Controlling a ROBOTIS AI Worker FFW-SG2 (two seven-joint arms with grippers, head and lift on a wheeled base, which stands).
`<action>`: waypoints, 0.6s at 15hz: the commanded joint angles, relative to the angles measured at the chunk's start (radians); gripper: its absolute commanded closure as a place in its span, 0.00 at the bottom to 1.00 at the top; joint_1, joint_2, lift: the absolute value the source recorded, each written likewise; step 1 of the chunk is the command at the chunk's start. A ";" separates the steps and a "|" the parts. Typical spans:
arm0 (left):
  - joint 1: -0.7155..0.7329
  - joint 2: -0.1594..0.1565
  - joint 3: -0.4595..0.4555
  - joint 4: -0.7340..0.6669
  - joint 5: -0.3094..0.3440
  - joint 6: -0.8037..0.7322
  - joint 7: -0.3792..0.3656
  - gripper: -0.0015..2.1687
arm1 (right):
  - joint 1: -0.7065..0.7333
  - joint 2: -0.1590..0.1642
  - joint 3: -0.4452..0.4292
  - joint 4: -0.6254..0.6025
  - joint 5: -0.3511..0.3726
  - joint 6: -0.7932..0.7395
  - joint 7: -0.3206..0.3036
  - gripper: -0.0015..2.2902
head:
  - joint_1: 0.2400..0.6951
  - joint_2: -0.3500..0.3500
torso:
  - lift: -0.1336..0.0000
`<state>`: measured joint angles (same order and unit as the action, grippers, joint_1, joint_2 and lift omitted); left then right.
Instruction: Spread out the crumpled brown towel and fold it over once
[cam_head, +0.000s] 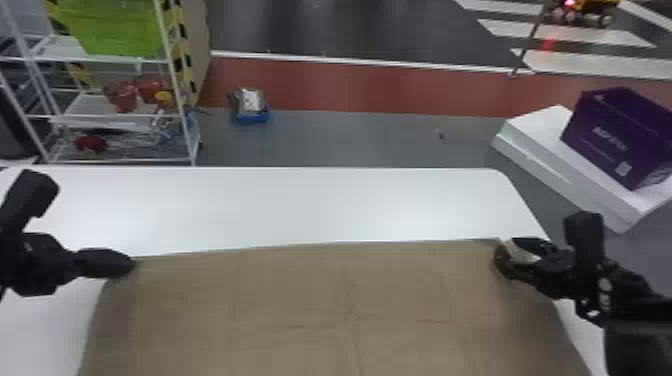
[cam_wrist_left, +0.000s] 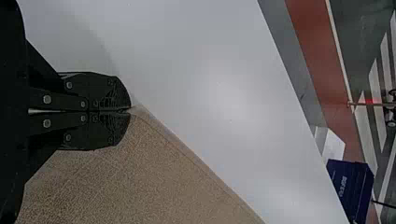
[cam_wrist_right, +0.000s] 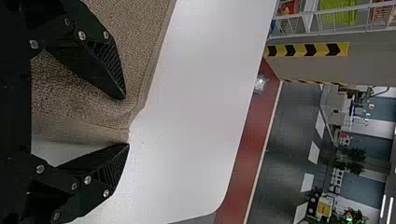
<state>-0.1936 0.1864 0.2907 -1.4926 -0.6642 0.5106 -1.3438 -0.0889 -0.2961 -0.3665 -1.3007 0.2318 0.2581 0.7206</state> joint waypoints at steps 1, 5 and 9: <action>0.003 0.002 0.001 0.000 0.000 -0.005 0.000 0.66 | 0.000 0.000 0.000 0.001 0.000 -0.023 0.005 0.28 | 1.00 0.32 | 0.08; 0.008 0.002 0.002 -0.009 0.000 -0.008 0.002 0.66 | 0.024 0.002 -0.028 -0.003 -0.017 -0.130 0.014 0.45 | 1.00 0.32 | 0.08; 0.013 0.001 0.024 -0.018 0.000 -0.008 0.011 0.66 | 0.055 0.002 -0.075 -0.043 -0.055 -0.185 0.037 0.46 | 1.00 0.32 | 0.08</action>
<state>-0.1815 0.1878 0.3067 -1.5095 -0.6642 0.5025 -1.3351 -0.0487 -0.2945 -0.4230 -1.3220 0.1882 0.0963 0.7488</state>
